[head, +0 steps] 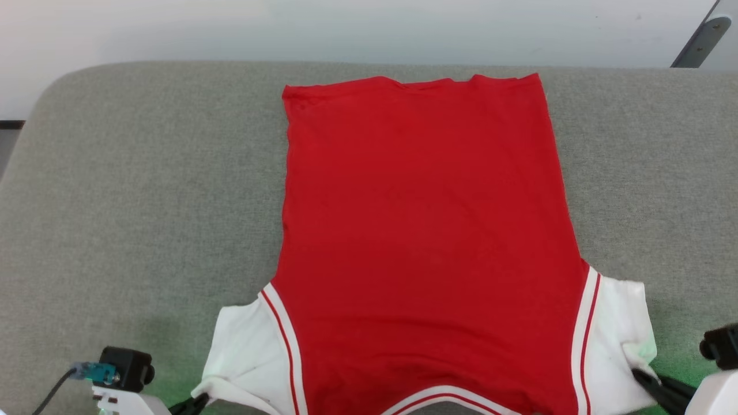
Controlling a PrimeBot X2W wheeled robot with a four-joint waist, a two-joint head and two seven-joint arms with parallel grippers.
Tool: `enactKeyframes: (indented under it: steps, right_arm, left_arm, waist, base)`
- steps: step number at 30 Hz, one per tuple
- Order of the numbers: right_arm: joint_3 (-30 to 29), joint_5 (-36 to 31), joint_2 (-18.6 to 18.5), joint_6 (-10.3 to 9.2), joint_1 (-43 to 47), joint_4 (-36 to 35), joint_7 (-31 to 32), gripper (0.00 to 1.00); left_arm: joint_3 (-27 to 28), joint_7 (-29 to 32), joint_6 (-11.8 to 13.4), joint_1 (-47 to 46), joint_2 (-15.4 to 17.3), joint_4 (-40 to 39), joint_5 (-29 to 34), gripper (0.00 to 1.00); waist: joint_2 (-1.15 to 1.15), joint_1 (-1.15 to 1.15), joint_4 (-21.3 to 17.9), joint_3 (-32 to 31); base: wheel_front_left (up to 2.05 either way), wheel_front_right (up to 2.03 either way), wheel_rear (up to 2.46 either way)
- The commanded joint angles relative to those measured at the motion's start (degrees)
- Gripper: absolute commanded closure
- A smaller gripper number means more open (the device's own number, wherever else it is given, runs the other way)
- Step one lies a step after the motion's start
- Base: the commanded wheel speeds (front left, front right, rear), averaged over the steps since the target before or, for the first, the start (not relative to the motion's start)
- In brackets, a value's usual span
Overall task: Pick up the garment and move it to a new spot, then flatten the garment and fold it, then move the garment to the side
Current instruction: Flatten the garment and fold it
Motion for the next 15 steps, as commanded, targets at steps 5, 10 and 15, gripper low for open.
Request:
enactKeyframes:
  steps: [5, 10, 15]
  right_arm:
    - [-4.05, -1.82, 2.71, -0.09, 4.79, -2.53, 4.77, 1.00]
    - [-8.20, -6.35, 5.63, -0.10, 4.52, -3.83, 7.69, 0.04]
    - [-12.50, -8.54, 8.38, -0.11, 3.03, -7.29, 11.97, 0.00]
  left_arm:
    - [0.11, -0.50, 0.85, 1.08, -0.47, -0.42, -0.78, 1.00]
    - [0.23, -0.54, 1.04, -0.10, -1.33, -0.89, 0.30, 1.00]
    - [0.71, -0.96, 0.90, -1.63, -2.33, -1.47, 1.37, 1.00]
  waist:
    - [0.00, 0.00, 0.35, 0.40]
    - [0.00, 0.00, 0.75, 1.19]
    - [0.00, 0.00, 1.43, 2.54]
  base:
    - [0.00, 0.00, 0.00]
    - [0.00, 0.00, 0.00]
    - [0.00, 0.00, 0.00]
